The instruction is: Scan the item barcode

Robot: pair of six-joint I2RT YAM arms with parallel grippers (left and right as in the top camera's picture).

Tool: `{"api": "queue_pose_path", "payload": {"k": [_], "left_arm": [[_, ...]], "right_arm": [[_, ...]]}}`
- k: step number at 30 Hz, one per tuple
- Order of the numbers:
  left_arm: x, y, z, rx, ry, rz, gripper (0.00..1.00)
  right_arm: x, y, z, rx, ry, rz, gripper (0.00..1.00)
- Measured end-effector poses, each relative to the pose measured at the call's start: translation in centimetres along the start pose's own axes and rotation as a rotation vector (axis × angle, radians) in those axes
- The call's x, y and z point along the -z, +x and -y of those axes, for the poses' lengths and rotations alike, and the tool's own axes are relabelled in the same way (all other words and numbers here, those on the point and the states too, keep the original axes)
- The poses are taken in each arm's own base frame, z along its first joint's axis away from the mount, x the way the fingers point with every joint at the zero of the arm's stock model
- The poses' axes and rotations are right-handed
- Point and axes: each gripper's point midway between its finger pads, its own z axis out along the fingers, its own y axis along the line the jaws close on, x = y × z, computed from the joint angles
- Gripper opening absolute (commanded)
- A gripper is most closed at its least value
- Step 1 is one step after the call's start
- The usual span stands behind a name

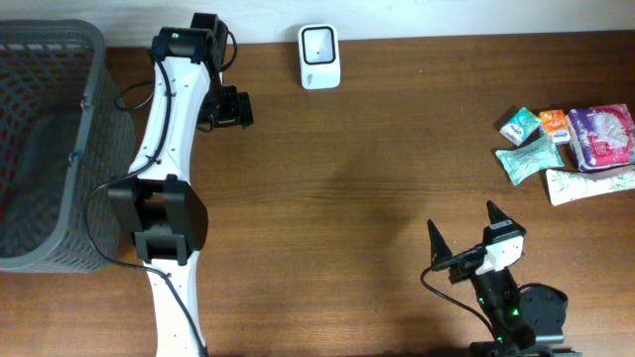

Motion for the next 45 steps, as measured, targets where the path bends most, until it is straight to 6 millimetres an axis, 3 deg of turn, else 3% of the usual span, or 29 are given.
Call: {"api": "queue_pose_path", "payload": {"k": [12,18,29,36,45], "left_arm": [[0.0,0.0,0.0,0.0,0.0,0.0,0.99],[0.0,0.0,0.0,0.0,0.0,0.0,0.99],[0.0,0.0,0.0,0.0,0.0,0.0,0.99],[0.0,0.0,0.0,0.0,0.0,0.0,0.99],[0.0,0.0,0.0,0.0,0.0,0.0,0.99]], "right_arm": [[-0.3,0.4,0.1,0.04,0.01,0.132,0.99],[-0.5,3.8,0.8,0.004,0.045,-0.002,0.99],[-0.5,3.9,1.4,0.003,0.085,-0.006,0.99],[-0.1,4.3,3.8,-0.071,0.226,-0.019,0.99],[-0.1,4.4,4.0,-0.076,0.238,-0.02,0.98]]}}
